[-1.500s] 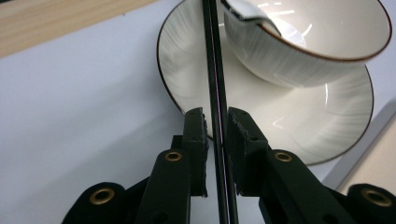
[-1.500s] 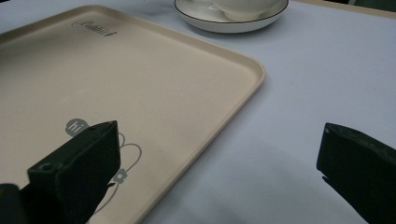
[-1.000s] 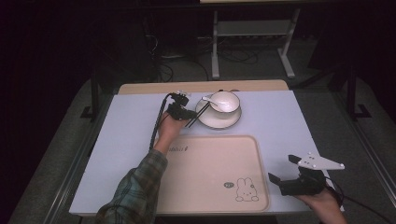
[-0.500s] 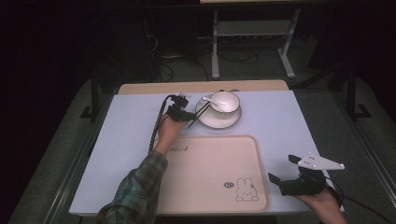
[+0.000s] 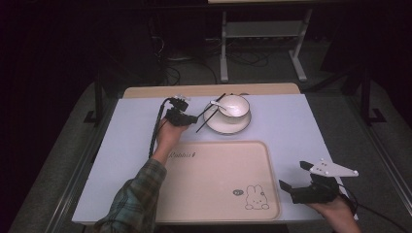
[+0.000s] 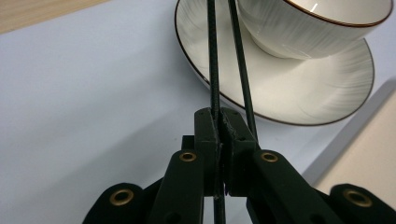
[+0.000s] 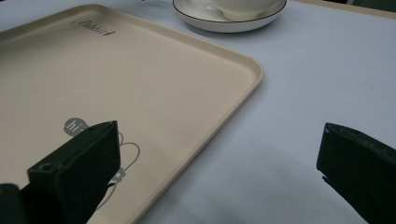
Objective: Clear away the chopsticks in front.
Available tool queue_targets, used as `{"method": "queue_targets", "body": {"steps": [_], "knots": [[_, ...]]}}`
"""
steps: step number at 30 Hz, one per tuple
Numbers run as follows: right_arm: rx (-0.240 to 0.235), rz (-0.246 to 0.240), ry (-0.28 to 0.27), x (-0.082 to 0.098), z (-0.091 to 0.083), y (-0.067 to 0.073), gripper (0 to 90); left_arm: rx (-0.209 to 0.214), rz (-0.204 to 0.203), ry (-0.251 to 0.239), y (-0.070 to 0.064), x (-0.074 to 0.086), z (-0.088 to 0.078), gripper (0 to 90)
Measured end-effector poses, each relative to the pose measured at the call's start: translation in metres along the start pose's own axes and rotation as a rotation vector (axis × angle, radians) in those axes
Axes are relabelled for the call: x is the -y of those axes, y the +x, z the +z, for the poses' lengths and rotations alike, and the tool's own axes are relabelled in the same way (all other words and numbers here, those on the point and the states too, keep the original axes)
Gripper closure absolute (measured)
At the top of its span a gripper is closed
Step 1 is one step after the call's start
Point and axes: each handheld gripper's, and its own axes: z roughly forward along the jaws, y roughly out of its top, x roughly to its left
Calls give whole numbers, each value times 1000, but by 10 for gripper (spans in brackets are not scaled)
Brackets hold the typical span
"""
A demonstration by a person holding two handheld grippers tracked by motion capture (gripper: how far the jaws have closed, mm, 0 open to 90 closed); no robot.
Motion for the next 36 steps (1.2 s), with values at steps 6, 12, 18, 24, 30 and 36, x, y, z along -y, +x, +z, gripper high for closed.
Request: {"method": "queue_targets", "body": {"steps": [6,12,18,24,30,36], "knots": [[1,-1,1,0,0,0,0,6,-4,-10,6,9,-19,855],[0,-2,3,0,0,1,0,6,-3,-14,10,21,-38,855],[-3,-3,5,0,1,1,0,13,-24,-25,12,39,-56,855],[-3,-3,5,0,1,1,0,22,-43,-28,11,59,-71,855],[-4,-6,5,0,1,2,0,47,-51,-35,6,75,-89,857],[-2,-7,6,0,1,2,0,80,-44,-34,-7,92,-104,856]]}}
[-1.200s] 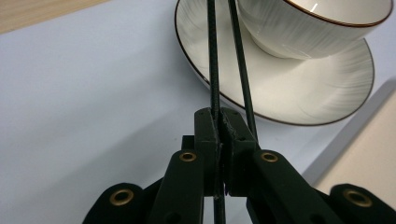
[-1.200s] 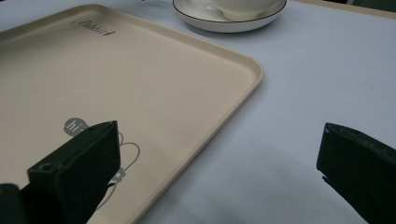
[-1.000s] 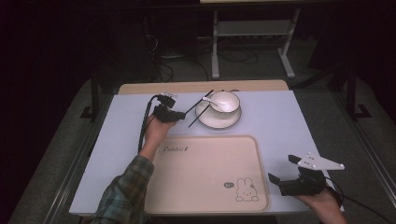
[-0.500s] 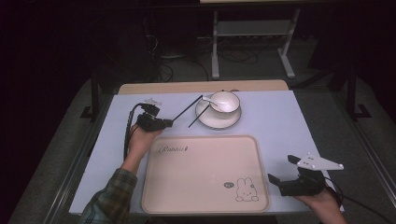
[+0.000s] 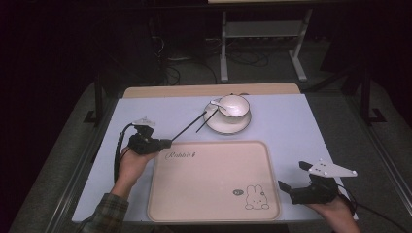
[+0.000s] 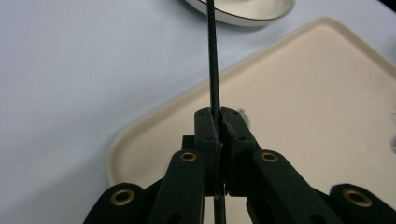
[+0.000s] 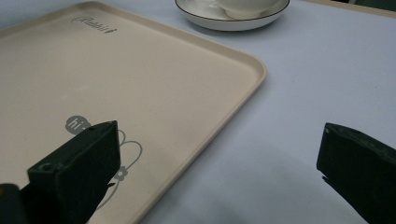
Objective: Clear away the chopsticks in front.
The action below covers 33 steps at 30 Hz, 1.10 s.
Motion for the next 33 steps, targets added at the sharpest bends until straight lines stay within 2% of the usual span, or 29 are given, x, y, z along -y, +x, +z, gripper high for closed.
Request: {"method": "queue_targets", "body": {"steps": [8,16,25,33], "knots": [[0,2,0,0,0,0,0,31,16,15,-15,24,-15,856],[2,3,1,0,0,0,0,62,27,55,-27,45,-17,856],[1,1,4,0,1,0,0,83,66,117,-36,51,-4,856],[3,2,5,0,1,-1,0,89,72,164,-33,55,5,852]]}}
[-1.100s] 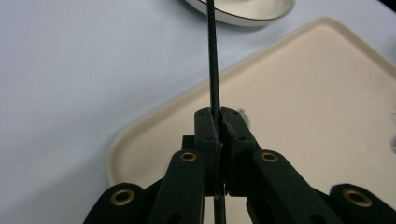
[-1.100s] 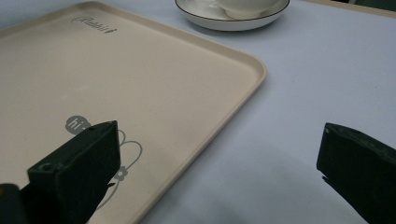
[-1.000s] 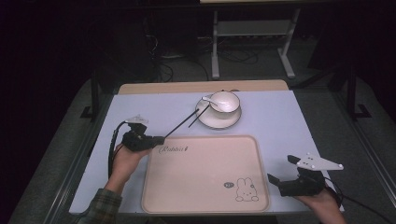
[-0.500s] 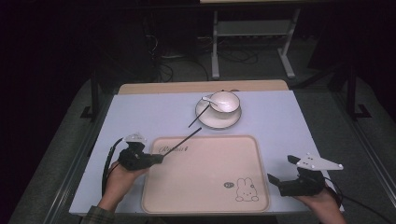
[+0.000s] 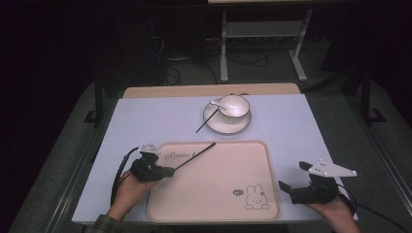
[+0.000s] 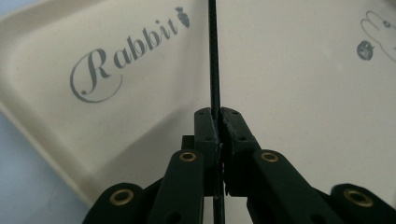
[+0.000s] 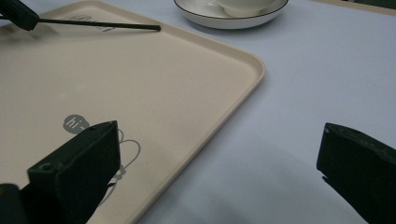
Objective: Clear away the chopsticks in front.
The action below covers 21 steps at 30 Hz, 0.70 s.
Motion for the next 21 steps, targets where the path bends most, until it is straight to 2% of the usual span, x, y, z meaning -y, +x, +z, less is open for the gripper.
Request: {"method": "queue_targets", "body": {"steps": [7,21], "knots": [[0,-1,2,0,0,0,0,-31,36,54,-1,2,7,844],[0,-4,4,0,0,0,0,-34,48,58,-2,2,7,821]]}}
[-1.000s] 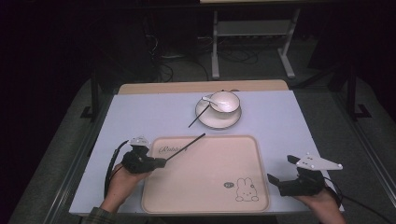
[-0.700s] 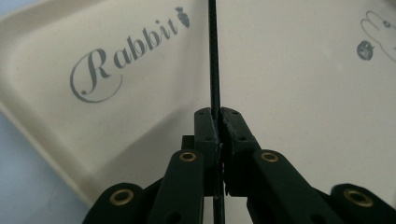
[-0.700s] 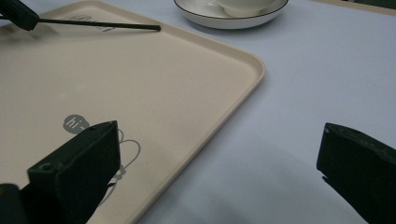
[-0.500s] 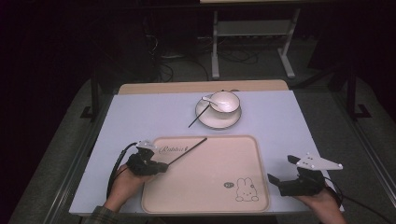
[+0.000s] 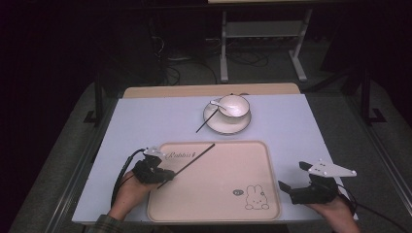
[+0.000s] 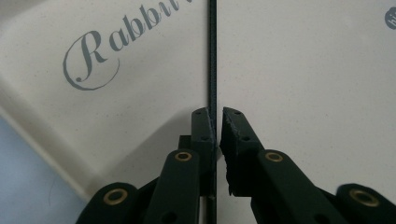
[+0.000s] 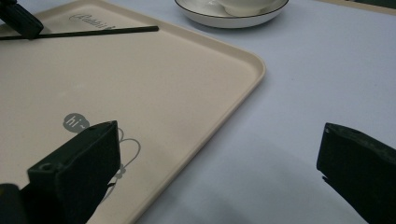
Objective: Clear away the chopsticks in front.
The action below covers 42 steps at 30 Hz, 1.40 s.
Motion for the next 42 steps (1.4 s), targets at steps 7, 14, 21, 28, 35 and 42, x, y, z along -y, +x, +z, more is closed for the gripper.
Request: {"method": "queue_targets", "body": {"steps": [7,14,21,28,35,42], "knots": [[0,2,0,0,0,0,0,14,15,-27,-1,-9,-6,674],[0,-2,6,0,1,1,0,10,38,-73,7,-37,0,329],[-1,0,9,0,3,1,0,4,57,-92,13,-66,11,224],[-2,1,7,1,2,0,0,-19,80,-116,18,-98,21,224],[-4,-1,6,1,2,0,0,-52,93,-133,24,-129,37,245],[-4,2,3,1,1,-1,0,-92,98,-153,33,-156,54,299]]}}
